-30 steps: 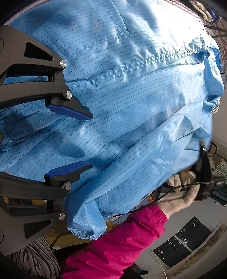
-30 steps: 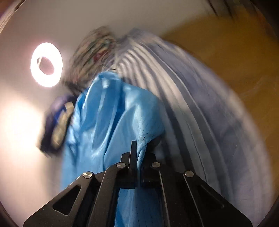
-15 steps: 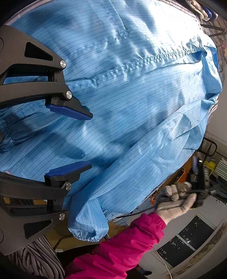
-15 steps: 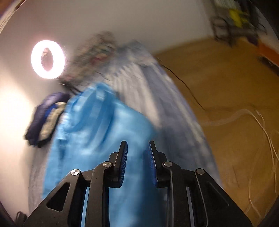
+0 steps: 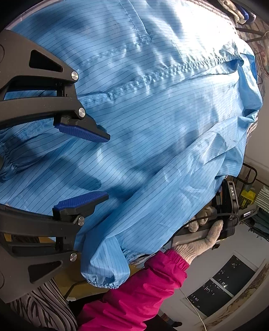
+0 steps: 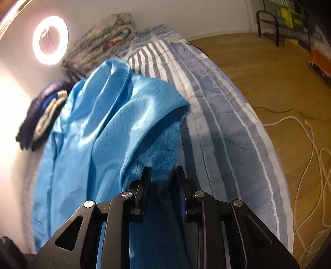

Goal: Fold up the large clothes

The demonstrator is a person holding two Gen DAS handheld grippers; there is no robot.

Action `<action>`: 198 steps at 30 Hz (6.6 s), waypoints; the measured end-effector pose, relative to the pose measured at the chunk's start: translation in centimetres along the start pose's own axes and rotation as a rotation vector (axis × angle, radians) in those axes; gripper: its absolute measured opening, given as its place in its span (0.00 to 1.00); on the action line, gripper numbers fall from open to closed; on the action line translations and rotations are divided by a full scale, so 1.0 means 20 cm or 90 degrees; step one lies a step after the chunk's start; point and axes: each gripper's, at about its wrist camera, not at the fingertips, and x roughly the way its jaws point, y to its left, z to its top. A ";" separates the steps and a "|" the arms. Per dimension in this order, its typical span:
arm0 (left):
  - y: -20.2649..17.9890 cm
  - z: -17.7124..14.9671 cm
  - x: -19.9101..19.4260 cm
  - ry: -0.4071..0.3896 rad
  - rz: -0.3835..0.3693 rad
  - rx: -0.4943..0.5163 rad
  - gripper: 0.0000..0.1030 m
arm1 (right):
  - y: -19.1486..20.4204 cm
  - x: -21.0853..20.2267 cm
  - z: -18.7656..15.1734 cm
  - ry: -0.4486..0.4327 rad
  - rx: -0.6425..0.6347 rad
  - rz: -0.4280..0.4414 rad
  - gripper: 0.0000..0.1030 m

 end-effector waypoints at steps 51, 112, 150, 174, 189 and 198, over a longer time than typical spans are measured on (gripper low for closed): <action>-0.18 0.16 -0.20 -0.022 -0.065 -0.028 0.49 | 0.34 -0.60 -0.86 0.138 0.004 0.150 0.37; 1.08 1.98 0.40 -0.092 0.068 -0.020 0.30 | 0.28 0.66 0.89 0.044 0.047 0.117 0.11; 1.60 2.28 0.58 -0.029 0.342 -0.016 0.65 | 0.53 0.37 0.90 -0.012 -0.191 0.120 0.09; 1.67 2.21 0.34 -0.204 0.443 -0.113 0.09 | 0.79 0.76 0.79 0.114 -0.250 0.146 0.10; 1.19 2.00 -0.08 -0.273 0.289 -0.044 0.09 | 0.43 -0.02 0.59 -0.061 -0.125 0.130 0.12; 0.78 1.59 -0.54 -0.261 0.247 0.010 0.09 | 0.29 0.01 0.11 0.063 -0.056 0.026 0.12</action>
